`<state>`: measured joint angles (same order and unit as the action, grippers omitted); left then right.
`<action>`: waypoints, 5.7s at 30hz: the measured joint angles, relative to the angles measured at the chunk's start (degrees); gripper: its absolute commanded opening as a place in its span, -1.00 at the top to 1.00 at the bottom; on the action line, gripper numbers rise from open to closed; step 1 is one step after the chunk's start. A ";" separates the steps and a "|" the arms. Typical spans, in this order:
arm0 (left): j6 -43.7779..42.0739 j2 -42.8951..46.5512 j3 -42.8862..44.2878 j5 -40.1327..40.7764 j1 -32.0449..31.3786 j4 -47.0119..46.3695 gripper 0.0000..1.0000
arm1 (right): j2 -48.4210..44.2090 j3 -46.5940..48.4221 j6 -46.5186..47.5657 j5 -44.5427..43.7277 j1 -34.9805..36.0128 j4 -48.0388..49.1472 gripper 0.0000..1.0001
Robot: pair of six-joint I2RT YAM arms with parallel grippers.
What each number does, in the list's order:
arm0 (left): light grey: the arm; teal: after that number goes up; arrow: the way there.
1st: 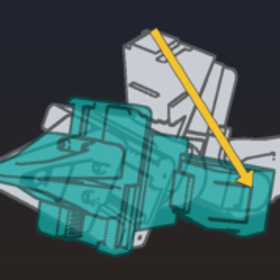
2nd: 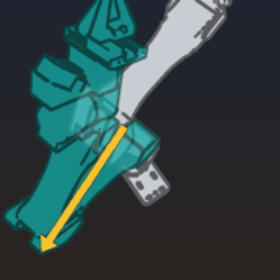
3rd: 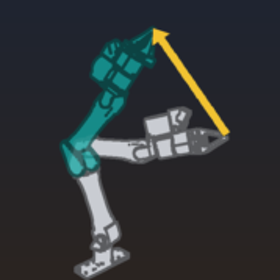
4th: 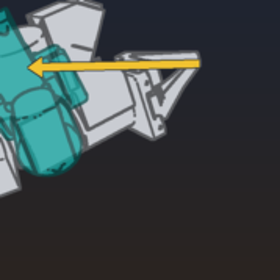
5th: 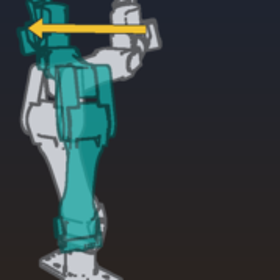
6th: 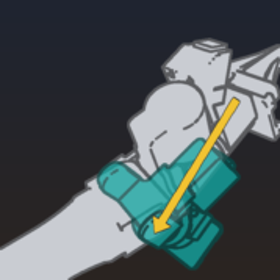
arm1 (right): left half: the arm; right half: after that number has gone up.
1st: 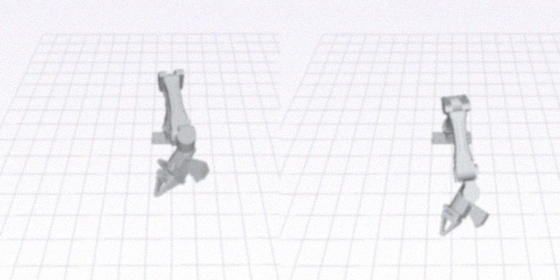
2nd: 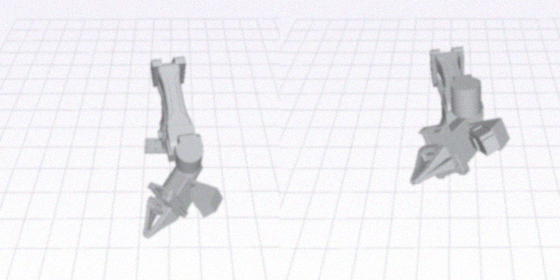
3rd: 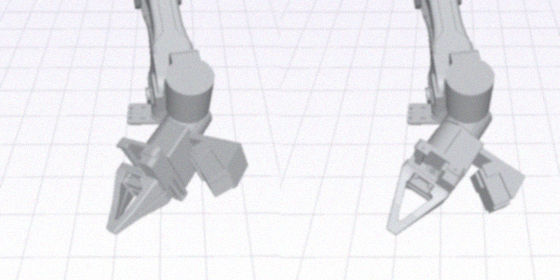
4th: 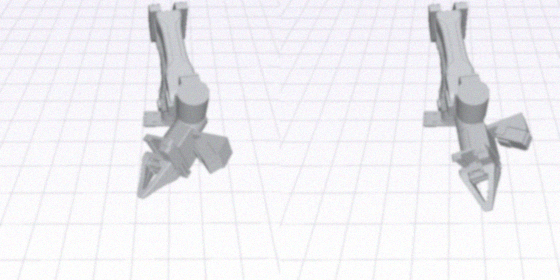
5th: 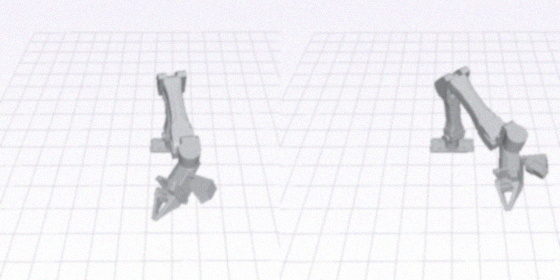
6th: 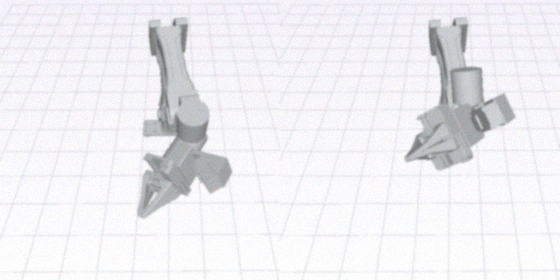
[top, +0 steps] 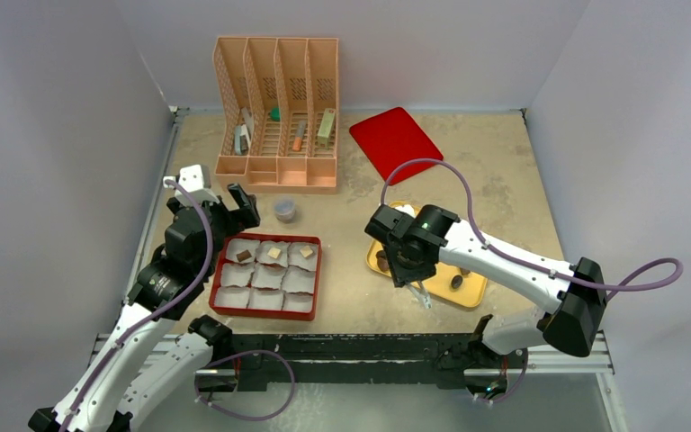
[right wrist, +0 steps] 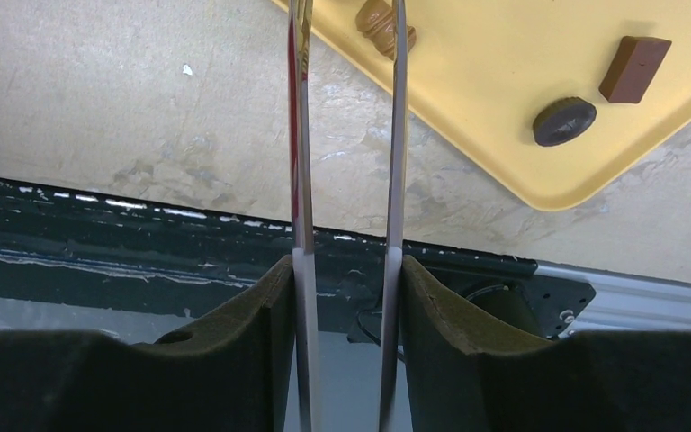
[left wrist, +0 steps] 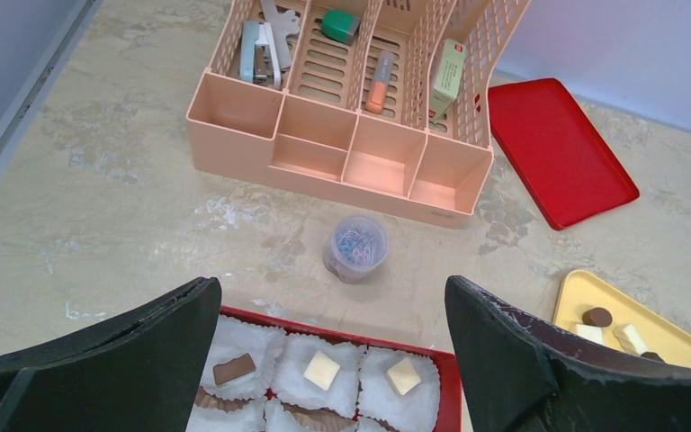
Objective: Pack the chocolate
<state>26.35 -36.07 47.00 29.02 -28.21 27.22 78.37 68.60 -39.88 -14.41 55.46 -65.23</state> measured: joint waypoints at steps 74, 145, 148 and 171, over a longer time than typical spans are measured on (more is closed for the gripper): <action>1.09 5.20 1.25 2.86 0.00 4.28 -0.89 | -1.33 7.17 4.26 -6.67 -0.02 6.71 0.76; 1.75 8.31 10.75 11.30 0.00 2.36 -0.87 | 25.09 29.57 12.26 4.90 17.27 9.55 0.48; 1.46 8.28 10.69 11.32 0.00 2.38 -0.87 | 25.09 29.57 12.07 4.94 17.31 9.14 0.46; 0.46 8.33 10.36 11.47 0.00 2.36 -0.87 | 29.40 32.72 11.39 3.52 18.14 4.42 0.19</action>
<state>26.81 -27.75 57.36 40.49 -28.21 29.58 107.77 101.32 -28.49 -10.90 73.60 -60.82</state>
